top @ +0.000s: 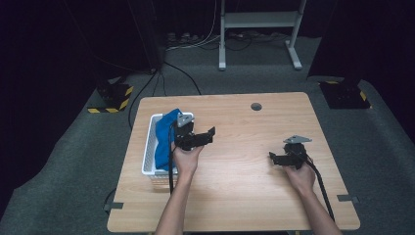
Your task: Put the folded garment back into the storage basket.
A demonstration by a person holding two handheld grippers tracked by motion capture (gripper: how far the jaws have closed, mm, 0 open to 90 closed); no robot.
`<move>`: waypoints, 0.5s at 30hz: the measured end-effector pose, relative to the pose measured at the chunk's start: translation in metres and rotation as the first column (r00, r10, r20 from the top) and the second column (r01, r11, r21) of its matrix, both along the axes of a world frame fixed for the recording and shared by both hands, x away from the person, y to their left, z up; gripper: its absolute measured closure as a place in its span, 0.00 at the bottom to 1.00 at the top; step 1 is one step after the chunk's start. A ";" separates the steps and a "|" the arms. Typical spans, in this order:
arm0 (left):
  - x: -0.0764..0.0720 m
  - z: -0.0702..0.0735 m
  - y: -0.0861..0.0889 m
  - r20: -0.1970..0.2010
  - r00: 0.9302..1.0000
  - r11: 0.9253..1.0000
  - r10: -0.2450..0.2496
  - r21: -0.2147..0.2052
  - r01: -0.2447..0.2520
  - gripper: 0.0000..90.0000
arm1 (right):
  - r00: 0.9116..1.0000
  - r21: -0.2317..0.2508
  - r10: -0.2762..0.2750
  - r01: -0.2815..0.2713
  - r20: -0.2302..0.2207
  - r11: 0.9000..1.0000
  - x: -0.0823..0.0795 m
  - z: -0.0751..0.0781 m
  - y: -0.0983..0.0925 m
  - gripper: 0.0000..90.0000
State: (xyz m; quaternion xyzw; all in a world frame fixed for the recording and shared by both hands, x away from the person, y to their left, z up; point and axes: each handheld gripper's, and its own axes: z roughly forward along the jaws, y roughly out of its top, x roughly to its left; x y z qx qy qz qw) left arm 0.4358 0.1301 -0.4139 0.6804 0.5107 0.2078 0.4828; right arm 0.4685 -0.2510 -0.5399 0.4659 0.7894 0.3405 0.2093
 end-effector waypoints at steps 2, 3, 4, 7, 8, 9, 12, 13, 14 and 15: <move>-0.001 0.001 -0.002 0.006 1.000 1.000 -0.005 0.001 0.005 0.09 | 1.000 0.000 0.000 0.000 0.000 1.000 0.000 0.000 0.000 0.16; -0.002 0.002 -0.004 0.010 1.000 1.000 -0.008 0.006 0.008 0.09 | 1.000 0.000 0.000 0.000 0.000 1.000 0.000 0.000 0.000 0.16; -0.002 0.002 -0.004 0.010 1.000 1.000 -0.008 0.006 0.008 0.09 | 1.000 0.000 0.000 0.000 0.000 1.000 0.000 0.000 0.000 0.16; -0.002 0.003 -0.007 0.015 1.000 1.000 -0.014 0.007 0.014 0.09 | 1.000 0.000 0.000 0.000 0.000 1.000 0.000 0.000 0.000 0.16; -0.003 0.003 -0.008 0.016 1.000 1.000 -0.015 0.008 0.015 0.09 | 1.000 0.000 0.000 0.000 0.000 1.000 0.000 0.000 0.000 0.16; -0.003 0.003 -0.009 0.017 1.000 1.000 -0.019 0.009 0.018 0.09 | 1.000 0.000 0.000 0.000 0.000 1.000 0.000 0.000 0.000 0.16; -0.004 0.003 -0.011 0.019 1.000 1.000 -0.020 0.013 0.020 0.09 | 1.000 0.000 0.000 0.000 0.000 1.000 0.000 0.000 0.000 0.16; -0.004 0.003 -0.012 0.021 1.000 1.000 -0.021 0.014 0.021 0.09 | 1.000 0.000 0.000 0.000 0.000 1.000 0.000 0.000 0.000 0.16; -0.004 0.003 -0.013 0.022 1.000 1.000 -0.021 0.013 0.021 0.09 | 1.000 0.000 0.000 0.000 0.000 1.000 0.000 0.000 0.000 0.16; -0.004 0.003 -0.014 0.022 0.999 1.000 -0.023 0.017 0.023 0.09 | 1.000 0.000 0.000 0.000 0.000 1.000 0.000 0.000 0.000 0.16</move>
